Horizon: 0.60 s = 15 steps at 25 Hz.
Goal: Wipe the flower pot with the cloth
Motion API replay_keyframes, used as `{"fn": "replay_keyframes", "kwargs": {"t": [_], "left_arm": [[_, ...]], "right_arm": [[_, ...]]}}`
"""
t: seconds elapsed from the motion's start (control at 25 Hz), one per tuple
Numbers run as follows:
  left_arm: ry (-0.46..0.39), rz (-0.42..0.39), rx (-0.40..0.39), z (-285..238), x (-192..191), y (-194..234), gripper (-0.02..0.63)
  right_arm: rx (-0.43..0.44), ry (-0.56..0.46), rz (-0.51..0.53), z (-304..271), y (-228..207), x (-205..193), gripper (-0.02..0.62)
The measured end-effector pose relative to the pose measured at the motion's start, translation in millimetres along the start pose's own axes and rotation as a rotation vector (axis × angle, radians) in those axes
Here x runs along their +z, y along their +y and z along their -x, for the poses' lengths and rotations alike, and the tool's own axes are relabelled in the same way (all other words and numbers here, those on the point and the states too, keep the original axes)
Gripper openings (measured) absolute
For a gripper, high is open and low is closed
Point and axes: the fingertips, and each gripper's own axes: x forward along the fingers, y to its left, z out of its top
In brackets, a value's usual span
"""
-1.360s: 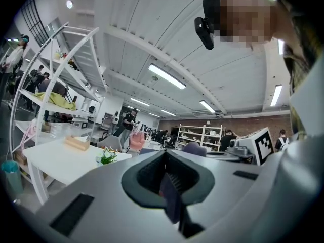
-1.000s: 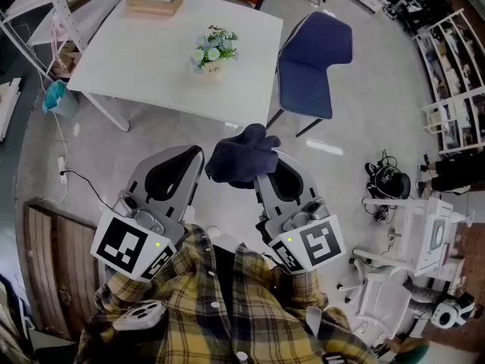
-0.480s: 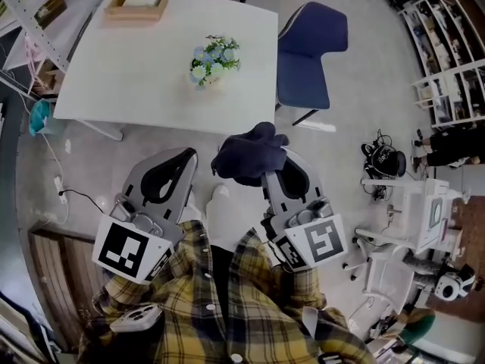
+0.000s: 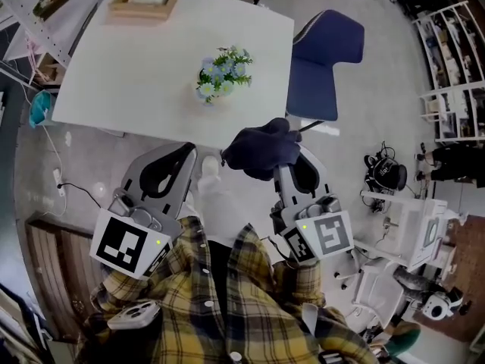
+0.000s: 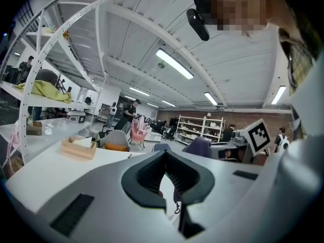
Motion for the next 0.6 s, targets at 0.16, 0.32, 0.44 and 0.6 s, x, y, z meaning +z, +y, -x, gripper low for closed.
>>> {"fn": "replay_keyframes", "kwargs": {"t": [0.16,0.32,0.44,0.6], "left_arm": [[-0.013,0.001,0.03,-34,12,20,0.009],[-0.017,-0.017,0.063,-73,25,31,0.009],[-0.018,-0.02,0.099,-97,30,38,0.009],[-0.016,-0.025,0.149,-118,28,46,0.009]], "right_arm": [[0.021,0.003,0.001,-27,-26,5,0.035],[0.066,0.006,-0.002,-52,-57,11,0.035],[0.105,0.006,-0.012,-67,-77,16,0.035],[0.147,0.006,-0.009,-79,-98,17,0.035]]}}
